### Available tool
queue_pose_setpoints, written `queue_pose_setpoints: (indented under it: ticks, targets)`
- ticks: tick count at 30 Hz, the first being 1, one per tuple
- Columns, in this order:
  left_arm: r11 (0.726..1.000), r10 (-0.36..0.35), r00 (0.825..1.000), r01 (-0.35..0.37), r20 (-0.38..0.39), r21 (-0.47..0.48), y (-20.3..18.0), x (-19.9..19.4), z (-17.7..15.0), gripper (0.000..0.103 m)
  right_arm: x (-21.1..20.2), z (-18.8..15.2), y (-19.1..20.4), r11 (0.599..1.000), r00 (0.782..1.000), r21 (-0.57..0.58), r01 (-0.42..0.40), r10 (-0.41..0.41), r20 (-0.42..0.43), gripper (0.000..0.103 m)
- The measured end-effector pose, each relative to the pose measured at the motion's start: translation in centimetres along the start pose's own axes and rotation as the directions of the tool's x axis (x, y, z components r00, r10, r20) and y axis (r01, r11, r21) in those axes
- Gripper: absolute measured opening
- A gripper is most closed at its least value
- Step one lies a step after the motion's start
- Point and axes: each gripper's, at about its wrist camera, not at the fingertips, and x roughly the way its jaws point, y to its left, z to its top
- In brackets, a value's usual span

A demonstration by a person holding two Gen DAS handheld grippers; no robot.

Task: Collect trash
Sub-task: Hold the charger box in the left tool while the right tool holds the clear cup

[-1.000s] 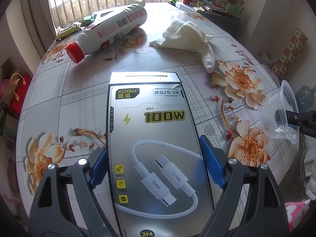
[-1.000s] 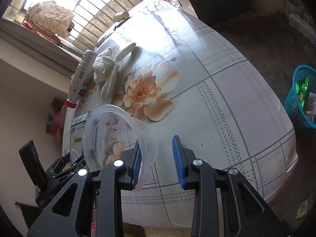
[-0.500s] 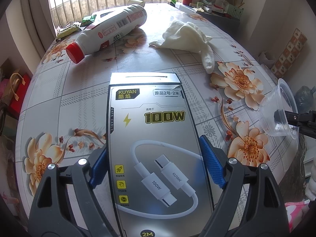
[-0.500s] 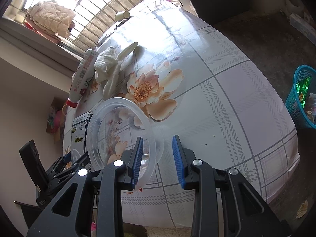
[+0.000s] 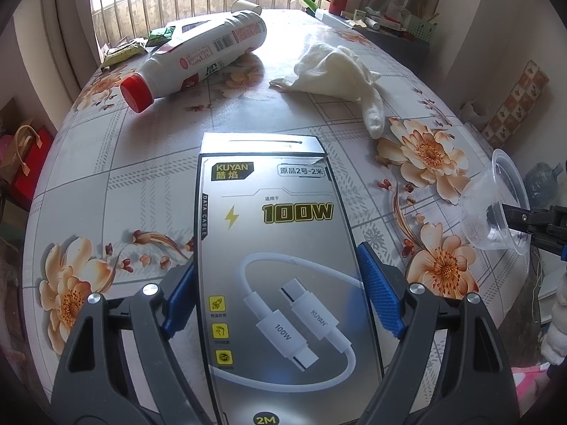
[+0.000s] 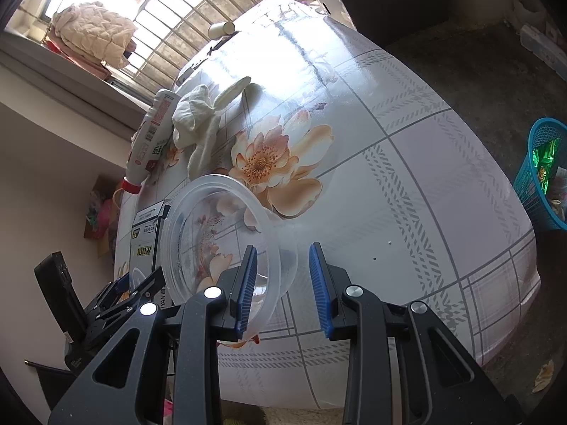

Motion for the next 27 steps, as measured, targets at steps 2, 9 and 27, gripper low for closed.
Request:
queue_pose_setpoints:
  ticks: [2,9,27]
  targets:
    - [1.000,-0.007,1.000,0.007,0.004,-0.006,0.1,0.0,0.1,0.078,-0.1,0.0,0.0,1.000,1.000,0.000,-0.004,0.004,0.003,0.025]
    - [0.999,-0.028,0.999,0.028,0.015,-0.023,0.0,0.1,0.1,0.078,-0.3,0.2,-0.3,0.999,1.000,0.013,-0.030,0.030,0.008,0.013]
    - [0.997,-0.070,0.995,0.072,0.065,-0.034,0.1,-1.7,-0.3,0.077,-1.7,0.1,-0.2,0.997,0.996,0.007,-0.075,0.074,0.052,0.007]
